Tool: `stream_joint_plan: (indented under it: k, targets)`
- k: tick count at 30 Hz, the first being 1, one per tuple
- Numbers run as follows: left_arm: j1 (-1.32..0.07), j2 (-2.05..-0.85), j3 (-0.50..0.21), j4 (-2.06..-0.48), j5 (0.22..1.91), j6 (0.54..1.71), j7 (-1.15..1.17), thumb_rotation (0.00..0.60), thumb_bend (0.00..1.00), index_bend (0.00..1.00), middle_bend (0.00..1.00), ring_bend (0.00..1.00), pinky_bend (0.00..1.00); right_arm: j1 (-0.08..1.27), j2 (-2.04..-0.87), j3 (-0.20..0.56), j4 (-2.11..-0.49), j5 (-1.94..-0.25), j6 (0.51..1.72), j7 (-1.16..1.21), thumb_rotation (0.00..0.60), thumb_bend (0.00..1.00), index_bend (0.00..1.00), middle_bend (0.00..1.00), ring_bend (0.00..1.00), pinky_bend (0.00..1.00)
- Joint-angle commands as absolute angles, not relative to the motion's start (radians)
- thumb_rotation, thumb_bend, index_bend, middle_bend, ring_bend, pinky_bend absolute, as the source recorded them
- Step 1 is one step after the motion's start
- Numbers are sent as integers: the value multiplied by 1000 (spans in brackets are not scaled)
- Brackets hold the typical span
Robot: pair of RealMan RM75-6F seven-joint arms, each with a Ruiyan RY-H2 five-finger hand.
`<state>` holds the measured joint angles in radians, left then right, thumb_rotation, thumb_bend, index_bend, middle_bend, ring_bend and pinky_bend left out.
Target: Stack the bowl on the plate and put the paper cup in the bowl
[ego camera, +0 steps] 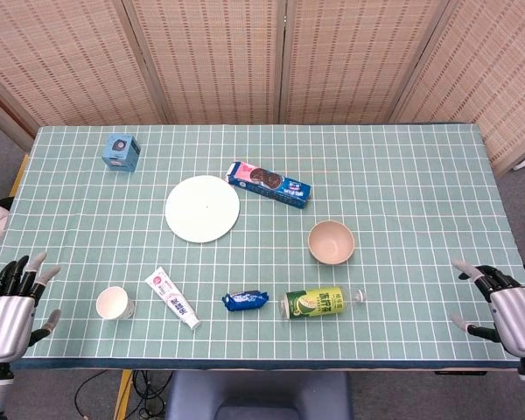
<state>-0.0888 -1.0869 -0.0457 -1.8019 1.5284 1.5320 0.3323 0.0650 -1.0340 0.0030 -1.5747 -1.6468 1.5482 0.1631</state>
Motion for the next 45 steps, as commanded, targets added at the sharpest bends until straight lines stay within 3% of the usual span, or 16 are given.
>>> stream_joint_plan:
  k: [1,24,31,38,42,45]
  targets:
    - [-88,-1087,-46,-1801,1528,1532,332,600,272,191,64,19,76,64,-1034,3,-1575,-1648,1551,163,600,63,199,353,244,407]
    - [-156,-1073,-78,-1791,1579,1487,307,600,272,201,64,46,76,70,-1018,9,-1597,-1653,1549,144,600,64,199,353,244,407]
    - [-275,-1058,-125,-1813,1599,1366,246,600,272,219,73,94,114,71,-1018,9,-1602,-1658,1549,139,600,64,199,353,244,407]
    - [-418,-1117,-184,-1779,1595,1238,216,600,272,227,183,233,357,72,-1012,8,-1610,-1659,1549,132,600,64,199,353,244,407]
    - [-500,-1180,-213,-1735,1562,1160,225,600,272,236,331,397,655,70,-1010,7,-1613,-1660,1551,128,600,64,200,353,244,407]
    - [-562,-1242,-227,-1675,1531,1097,239,600,272,250,433,493,777,68,-1009,5,-1614,-1659,1550,127,600,64,200,353,244,407]
